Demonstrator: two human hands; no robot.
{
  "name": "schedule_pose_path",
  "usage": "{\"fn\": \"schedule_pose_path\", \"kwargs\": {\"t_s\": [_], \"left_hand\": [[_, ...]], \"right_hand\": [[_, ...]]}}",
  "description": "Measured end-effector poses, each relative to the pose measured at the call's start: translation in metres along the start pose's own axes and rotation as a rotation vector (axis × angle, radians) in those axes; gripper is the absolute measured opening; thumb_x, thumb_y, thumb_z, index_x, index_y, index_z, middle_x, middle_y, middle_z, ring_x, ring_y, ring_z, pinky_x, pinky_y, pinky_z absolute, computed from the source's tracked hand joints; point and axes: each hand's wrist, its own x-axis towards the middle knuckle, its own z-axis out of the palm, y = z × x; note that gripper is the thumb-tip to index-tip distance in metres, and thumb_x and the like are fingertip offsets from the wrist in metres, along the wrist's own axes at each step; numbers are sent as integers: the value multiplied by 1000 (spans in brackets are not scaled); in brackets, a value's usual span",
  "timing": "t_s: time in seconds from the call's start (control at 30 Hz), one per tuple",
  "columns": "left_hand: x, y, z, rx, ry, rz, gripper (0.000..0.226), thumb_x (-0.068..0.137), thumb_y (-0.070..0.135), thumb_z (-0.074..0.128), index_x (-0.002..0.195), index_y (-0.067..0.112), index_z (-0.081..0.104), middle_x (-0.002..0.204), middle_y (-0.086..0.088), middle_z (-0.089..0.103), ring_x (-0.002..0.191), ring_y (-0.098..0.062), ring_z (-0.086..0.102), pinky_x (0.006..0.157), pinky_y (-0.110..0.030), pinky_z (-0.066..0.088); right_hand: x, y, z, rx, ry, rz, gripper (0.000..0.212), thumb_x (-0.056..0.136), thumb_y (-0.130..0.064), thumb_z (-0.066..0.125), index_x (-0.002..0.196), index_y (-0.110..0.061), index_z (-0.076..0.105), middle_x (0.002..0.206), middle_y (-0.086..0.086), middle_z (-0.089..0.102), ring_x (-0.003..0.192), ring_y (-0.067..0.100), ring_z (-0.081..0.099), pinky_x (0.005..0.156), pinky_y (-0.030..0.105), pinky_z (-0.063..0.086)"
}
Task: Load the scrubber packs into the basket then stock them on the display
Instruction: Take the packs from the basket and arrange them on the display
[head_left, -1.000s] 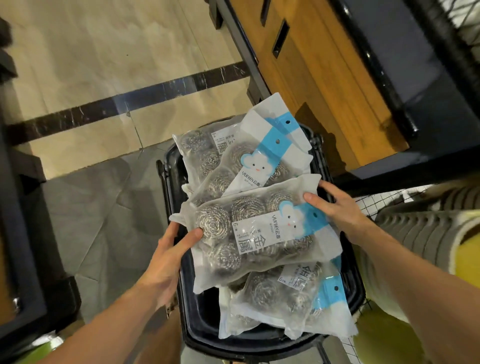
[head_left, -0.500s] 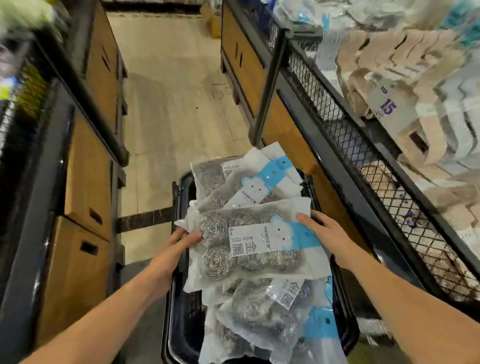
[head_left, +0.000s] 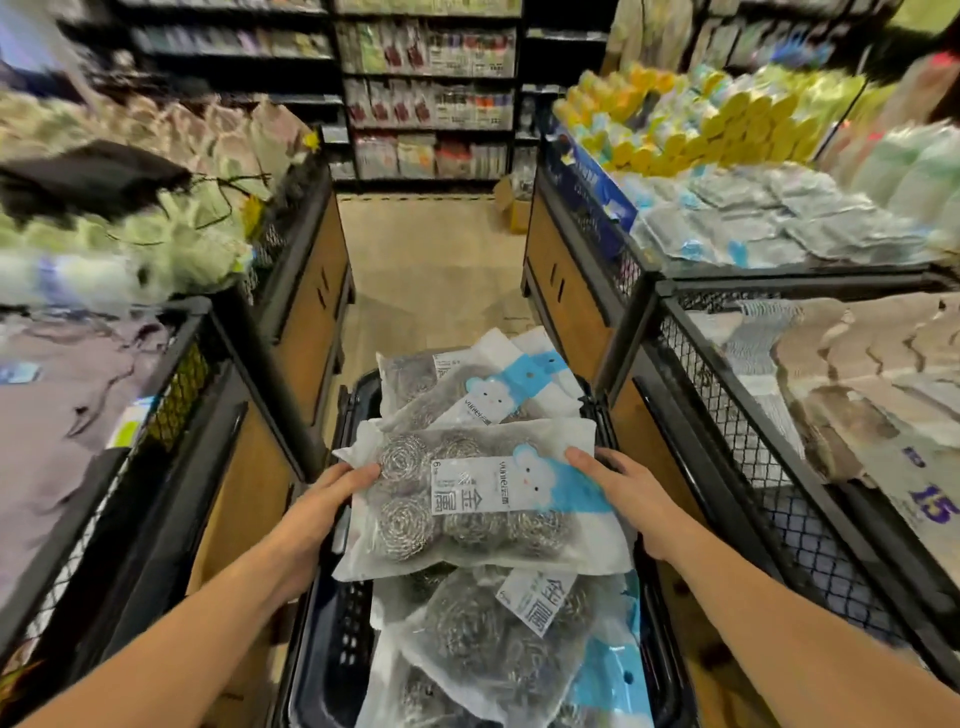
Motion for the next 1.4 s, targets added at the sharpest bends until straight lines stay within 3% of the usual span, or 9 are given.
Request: {"fn": "schedule_pose_path", "kwargs": {"t_s": [0.27, 0.5, 0.67, 0.8, 0.97, 1.13, 1.23, 1.3, 1.4], "left_hand": [[165, 108, 0, -114, 120, 31, 42, 83, 34, 73, 120, 15, 65, 109, -11, 76, 100, -32, 71, 85, -42, 55], [363, 195, -27, -94, 46, 36, 98, 35, 54, 94, 121, 15, 68, 115, -16, 73, 98, -31, 73, 91, -46, 52], [492, 271, -42, -51, 4, 9, 91, 56, 59, 84, 134, 22, 57, 126, -8, 69, 114, -32, 66, 105, -52, 46], [585, 332, -38, -22, -28, 27, 81, 60, 52, 80, 132, 21, 58, 119, -5, 73, 108, -29, 70, 100, -49, 49], [722, 390, -38, -4, -31, 54, 85, 57, 55, 85, 131, 23, 59, 118, -5, 73, 107, -28, 70, 97, -48, 51], [884, 424, -56, 85, 23, 35, 63, 85, 44, 75, 140, 23, 53, 137, -9, 61, 125, -31, 58, 106, -48, 44], [957, 470, -29, 93, 16, 12, 48, 96, 23, 61, 141, 13, 46, 136, -15, 59, 106, -24, 62, 83, -37, 50], [976, 492, -1, 44, 5, -12, 49, 87, 40, 70, 128, 31, 44, 106, 10, 67, 86, -8, 63, 68, -25, 48], [1003, 525, 25, 37, -57, 4, 66, 61, 51, 85, 115, 23, 58, 83, 10, 77, 72, -9, 74, 54, -19, 55]], "right_hand": [[177, -129, 9, -26, -73, -44, 98, 60, -65, 80, 140, -16, 50, 127, 4, 66, 104, 18, 69, 94, 40, 57], [353, -215, 31, -77, -28, -28, 95, 68, -66, 76, 143, -15, 49, 129, 0, 61, 100, 12, 66, 84, 33, 56], [475, -286, 48, -90, 48, -19, 123, 41, -83, 76, 142, -18, 51, 133, 2, 62, 107, 18, 67, 98, 42, 55], [564, -339, 52, -90, 66, -4, 100, 61, -71, 77, 143, -20, 50, 136, 2, 60, 107, 16, 66, 96, 38, 55], [692, -395, 47, -84, 78, 7, 106, 53, -75, 77, 142, -23, 51, 138, 2, 58, 110, 17, 65, 98, 39, 54], [833, -443, 35, -53, 53, -8, 112, 47, -82, 77, 141, -26, 52, 140, -1, 57, 110, 17, 66, 98, 41, 55], [905, -475, 29, -59, 71, -21, 88, 72, -64, 75, 145, -22, 48, 146, 3, 51, 109, 17, 63, 90, 33, 54], [947, -494, 24, -74, 86, -22, 84, 76, -61, 74, 146, -22, 48, 147, 3, 50, 101, 13, 62, 79, 28, 53], [1006, -516, 18, -119, 95, -23, 89, 71, -63, 73, 146, -23, 47, 148, 3, 49, 101, 14, 61, 80, 28, 51]]}}
